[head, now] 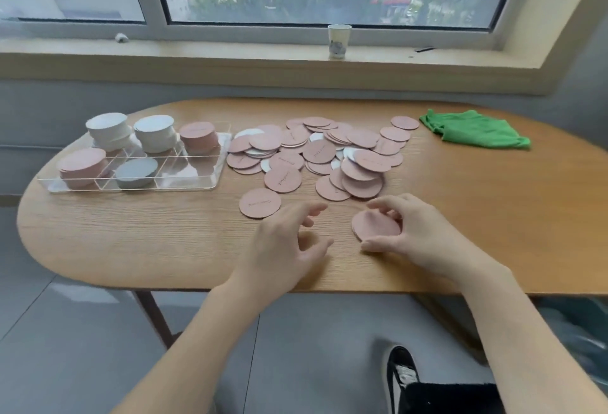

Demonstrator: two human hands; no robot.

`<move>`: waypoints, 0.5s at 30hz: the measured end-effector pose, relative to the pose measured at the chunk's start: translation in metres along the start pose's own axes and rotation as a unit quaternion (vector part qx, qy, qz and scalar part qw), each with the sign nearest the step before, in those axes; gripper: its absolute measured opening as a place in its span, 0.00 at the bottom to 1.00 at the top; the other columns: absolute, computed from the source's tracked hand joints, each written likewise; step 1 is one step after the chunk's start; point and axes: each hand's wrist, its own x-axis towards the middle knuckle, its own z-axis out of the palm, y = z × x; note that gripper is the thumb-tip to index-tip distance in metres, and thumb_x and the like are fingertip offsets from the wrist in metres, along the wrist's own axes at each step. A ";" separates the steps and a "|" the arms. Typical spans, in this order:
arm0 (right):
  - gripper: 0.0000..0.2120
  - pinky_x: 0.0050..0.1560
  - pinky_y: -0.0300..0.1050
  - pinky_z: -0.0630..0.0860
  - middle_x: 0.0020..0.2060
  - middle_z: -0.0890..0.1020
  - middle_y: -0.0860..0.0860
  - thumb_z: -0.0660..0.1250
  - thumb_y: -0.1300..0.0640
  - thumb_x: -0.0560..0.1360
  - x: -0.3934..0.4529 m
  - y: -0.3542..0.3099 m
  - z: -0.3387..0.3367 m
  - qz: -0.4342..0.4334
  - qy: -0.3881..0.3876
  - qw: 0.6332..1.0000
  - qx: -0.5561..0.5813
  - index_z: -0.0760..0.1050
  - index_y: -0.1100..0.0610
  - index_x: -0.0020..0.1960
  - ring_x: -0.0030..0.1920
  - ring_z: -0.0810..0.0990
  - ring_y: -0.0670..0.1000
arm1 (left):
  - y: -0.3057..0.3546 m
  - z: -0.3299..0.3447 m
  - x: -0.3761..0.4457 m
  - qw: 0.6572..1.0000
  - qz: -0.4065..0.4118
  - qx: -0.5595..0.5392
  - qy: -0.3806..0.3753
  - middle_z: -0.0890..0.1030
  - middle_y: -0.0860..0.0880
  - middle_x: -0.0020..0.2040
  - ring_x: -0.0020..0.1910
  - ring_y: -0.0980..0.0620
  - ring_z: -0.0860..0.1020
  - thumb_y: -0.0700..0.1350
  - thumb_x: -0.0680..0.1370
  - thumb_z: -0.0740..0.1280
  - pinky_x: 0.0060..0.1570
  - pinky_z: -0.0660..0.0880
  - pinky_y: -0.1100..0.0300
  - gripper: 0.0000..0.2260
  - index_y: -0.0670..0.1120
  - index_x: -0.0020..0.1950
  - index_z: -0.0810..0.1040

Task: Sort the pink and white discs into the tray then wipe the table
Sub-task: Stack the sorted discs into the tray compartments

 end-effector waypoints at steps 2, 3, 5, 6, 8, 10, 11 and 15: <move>0.38 0.59 0.39 0.68 0.57 0.75 0.45 0.85 0.45 0.59 0.002 0.000 -0.002 0.018 -0.008 0.999 0.028 0.75 0.44 0.67 0.56 0.74 0.44 | 0.002 0.002 0.001 1.000 -0.004 0.001 -0.006 0.82 0.58 0.57 0.54 0.59 0.80 0.47 0.74 0.79 0.53 0.79 0.58 0.22 0.52 0.67 0.79; 0.39 0.58 0.39 0.69 0.57 0.74 0.45 0.85 0.46 0.58 0.004 0.000 -0.003 0.022 -0.007 0.999 0.039 0.74 0.43 0.66 0.55 0.74 0.43 | 0.002 0.003 0.002 1.000 -0.008 -0.003 -0.006 0.82 0.58 0.57 0.54 0.59 0.80 0.47 0.74 0.79 0.53 0.79 0.59 0.22 0.52 0.66 0.79; 0.39 0.57 0.40 0.68 0.57 0.73 0.45 0.86 0.46 0.57 0.007 0.000 -0.004 0.024 -0.009 0.999 0.044 0.74 0.42 0.64 0.54 0.73 0.41 | 0.002 0.002 0.005 1.000 -0.020 -0.017 0.001 0.82 0.59 0.55 0.53 0.59 0.80 0.46 0.73 0.80 0.51 0.78 0.63 0.22 0.52 0.65 0.80; 0.38 0.57 0.40 0.68 0.57 0.73 0.45 0.86 0.46 0.56 0.008 0.001 -0.005 0.026 -0.011 0.999 0.042 0.74 0.41 0.62 0.54 0.72 0.41 | 0.002 0.001 0.006 0.999 -0.027 -0.025 0.005 0.81 0.60 0.54 0.53 0.59 0.80 0.46 0.73 0.80 0.49 0.78 0.64 0.22 0.52 0.65 0.80; 0.36 0.57 0.41 0.69 0.56 0.73 0.44 0.86 0.46 0.56 0.010 0.003 -0.005 0.027 -0.010 0.999 0.042 0.74 0.39 0.59 0.54 0.72 0.41 | 0.002 0.000 0.007 0.998 -0.041 -0.040 0.013 0.81 0.61 0.53 0.52 0.59 0.81 0.46 0.72 0.80 0.48 0.79 0.64 0.21 0.53 0.64 0.81; 0.35 0.57 0.41 0.69 0.56 0.73 0.44 0.86 0.46 0.56 0.010 0.002 -0.005 0.021 -0.004 0.999 0.041 0.73 0.39 0.59 0.55 0.73 0.42 | 0.001 0.000 0.008 0.997 -0.052 -0.054 0.014 0.82 0.61 0.53 0.52 0.59 0.82 0.45 0.72 0.80 0.49 0.80 0.62 0.21 0.53 0.63 0.81; 0.35 0.57 0.41 0.68 0.55 0.73 0.43 0.86 0.46 0.56 0.010 0.002 -0.004 0.016 -0.001 0.999 0.038 0.74 0.39 0.59 0.55 0.73 0.43 | 0.001 -0.001 0.008 0.996 -0.058 -0.060 0.013 0.82 0.60 0.53 0.52 0.58 0.82 0.45 0.72 0.80 0.49 0.80 0.62 0.21 0.54 0.63 0.81; 0.24 0.47 0.34 0.71 0.49 0.79 0.41 0.83 0.51 0.64 0.004 0.005 -0.005 -0.002 0.039 0.996 0.081 0.78 0.41 0.56 0.46 0.76 0.39 | 0.003 -0.002 0.008 0.995 -0.068 -0.077 0.009 0.83 0.59 0.53 0.52 0.58 0.83 0.45 0.73 0.80 0.49 0.81 0.61 0.20 0.56 0.62 0.81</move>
